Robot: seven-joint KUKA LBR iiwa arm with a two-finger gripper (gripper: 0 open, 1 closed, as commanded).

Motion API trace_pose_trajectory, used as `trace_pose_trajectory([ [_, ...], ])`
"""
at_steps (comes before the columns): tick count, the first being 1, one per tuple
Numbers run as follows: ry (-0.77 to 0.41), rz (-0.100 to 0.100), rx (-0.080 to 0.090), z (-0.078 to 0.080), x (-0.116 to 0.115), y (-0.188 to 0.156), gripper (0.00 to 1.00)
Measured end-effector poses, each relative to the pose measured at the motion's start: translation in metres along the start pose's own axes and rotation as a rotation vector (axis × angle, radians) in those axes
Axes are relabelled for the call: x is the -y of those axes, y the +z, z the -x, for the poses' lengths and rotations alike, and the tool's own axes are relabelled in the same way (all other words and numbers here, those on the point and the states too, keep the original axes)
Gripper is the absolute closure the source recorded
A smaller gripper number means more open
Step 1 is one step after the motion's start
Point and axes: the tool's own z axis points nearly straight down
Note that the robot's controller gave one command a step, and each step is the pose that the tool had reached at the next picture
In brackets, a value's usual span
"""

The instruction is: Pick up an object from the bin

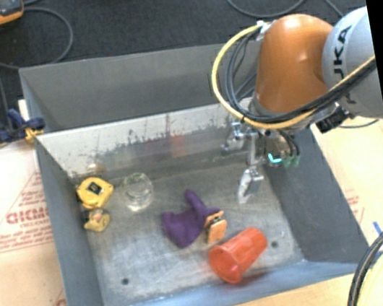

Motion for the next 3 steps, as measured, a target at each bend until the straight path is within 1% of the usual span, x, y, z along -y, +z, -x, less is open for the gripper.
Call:
trace_pose_trajectory([
  [1,0.000,-0.001,0.008,0.002,0.000,-0.005,0.00],
  [2,0.116,0.001,0.011,0.009,-0.004,0.040,0.00],
  [3,0.267,0.001,0.004,0.028,-0.019,0.050,0.00],
])
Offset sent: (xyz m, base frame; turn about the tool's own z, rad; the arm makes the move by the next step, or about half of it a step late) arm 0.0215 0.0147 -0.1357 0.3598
